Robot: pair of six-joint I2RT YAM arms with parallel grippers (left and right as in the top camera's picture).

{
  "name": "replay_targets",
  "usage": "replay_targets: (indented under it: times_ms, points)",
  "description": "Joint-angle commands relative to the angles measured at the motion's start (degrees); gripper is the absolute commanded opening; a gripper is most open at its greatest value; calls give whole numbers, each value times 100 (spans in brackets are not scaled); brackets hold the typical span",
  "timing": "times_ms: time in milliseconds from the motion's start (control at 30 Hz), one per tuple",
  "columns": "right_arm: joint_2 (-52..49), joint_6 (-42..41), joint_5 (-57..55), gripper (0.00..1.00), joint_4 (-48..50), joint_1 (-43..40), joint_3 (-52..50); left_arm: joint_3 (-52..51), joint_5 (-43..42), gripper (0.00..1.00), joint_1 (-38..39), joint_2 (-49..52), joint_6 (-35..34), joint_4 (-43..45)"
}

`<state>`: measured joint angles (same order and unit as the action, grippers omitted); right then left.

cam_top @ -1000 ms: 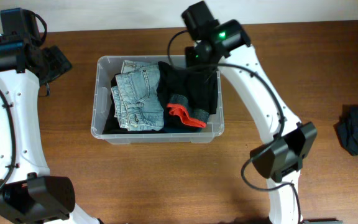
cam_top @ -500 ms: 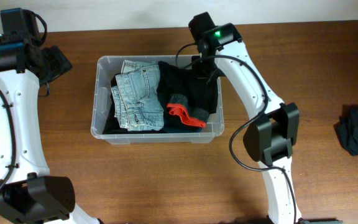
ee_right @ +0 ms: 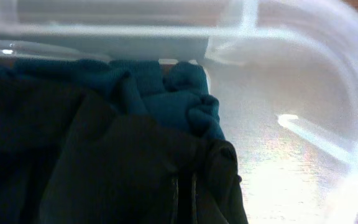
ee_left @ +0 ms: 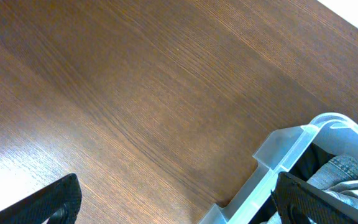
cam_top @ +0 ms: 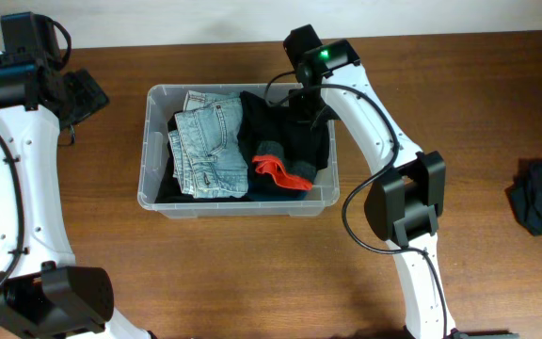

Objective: Pack container

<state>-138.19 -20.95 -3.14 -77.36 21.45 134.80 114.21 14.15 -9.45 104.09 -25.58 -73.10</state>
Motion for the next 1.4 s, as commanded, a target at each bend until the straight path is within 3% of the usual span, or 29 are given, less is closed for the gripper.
replay_targets:
  times_ms: [0, 200, 400, 533, 700, 1000, 1367]
  points:
    - [236, 125, 177, 4, -284, 28, 315, 35, 22, 99, -20, -114, -55, -7]
    - [879, 101, 273, 5, -1143, 28, 1029, 35, 22, 99, -20, -114, -52, -7]
    - [988, 101, 420, 4, -1604, 151, 887, 35, 22, 99, -20, -114, -55, -7]
    - [977, 96, 422, 4, -1215, 367, 264, 35, 22, 99, -20, -114, -55, -7]
    - [977, 55, 400, 5, -46, 522, -898, 35, 22, 99, -13, -114, -55, -7]
    - [977, -223, 251, 4, 999, 20, -2269, 35, 22, 99, -9, -114, -55, -7]
    - [1228, 575, 1349, 4, 949, -151, -1897, 35, 20, 99, -9, -114, -55, -7]
